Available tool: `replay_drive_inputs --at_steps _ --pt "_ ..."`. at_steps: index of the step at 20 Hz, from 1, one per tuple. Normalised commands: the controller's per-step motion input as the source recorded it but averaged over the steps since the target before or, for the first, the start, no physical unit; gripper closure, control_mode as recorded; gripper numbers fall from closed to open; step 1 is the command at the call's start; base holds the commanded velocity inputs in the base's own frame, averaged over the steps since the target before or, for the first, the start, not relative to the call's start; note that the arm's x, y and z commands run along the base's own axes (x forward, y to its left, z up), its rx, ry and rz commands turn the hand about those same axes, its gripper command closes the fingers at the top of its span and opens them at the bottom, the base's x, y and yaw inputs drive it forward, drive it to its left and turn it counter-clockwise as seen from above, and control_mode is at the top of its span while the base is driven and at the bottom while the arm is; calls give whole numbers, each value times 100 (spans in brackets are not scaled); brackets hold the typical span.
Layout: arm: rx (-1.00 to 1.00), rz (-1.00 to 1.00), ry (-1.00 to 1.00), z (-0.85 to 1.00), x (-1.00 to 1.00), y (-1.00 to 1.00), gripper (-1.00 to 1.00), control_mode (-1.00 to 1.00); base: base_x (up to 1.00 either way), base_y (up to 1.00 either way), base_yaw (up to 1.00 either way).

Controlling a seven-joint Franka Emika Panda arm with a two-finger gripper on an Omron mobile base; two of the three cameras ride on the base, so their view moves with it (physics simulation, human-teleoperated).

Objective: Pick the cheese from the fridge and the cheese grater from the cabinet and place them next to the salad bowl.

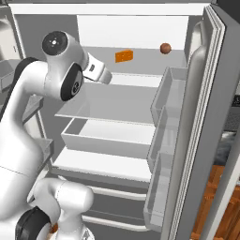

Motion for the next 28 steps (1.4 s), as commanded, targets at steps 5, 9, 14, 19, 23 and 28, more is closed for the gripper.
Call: replay_drive_inputs --at_steps 5,9,14,19,23,28 --pt "0 -1 -3 0 22 24 -100 -100 0 0 0" --pt "0 11 0 8 7 -4 -100 -100 0 0 0" --pt "-5 14 0 16 11 -7 -100 -100 0 0 0" --pt "-11 5 0 13 0 -1 -100 -100 0 0 0" --pt "-18 -1 0 0 23 0 -100 -100 0 0 0" --pt "-11 -11 6 -1 65 0 -100 -100 0 0 0"
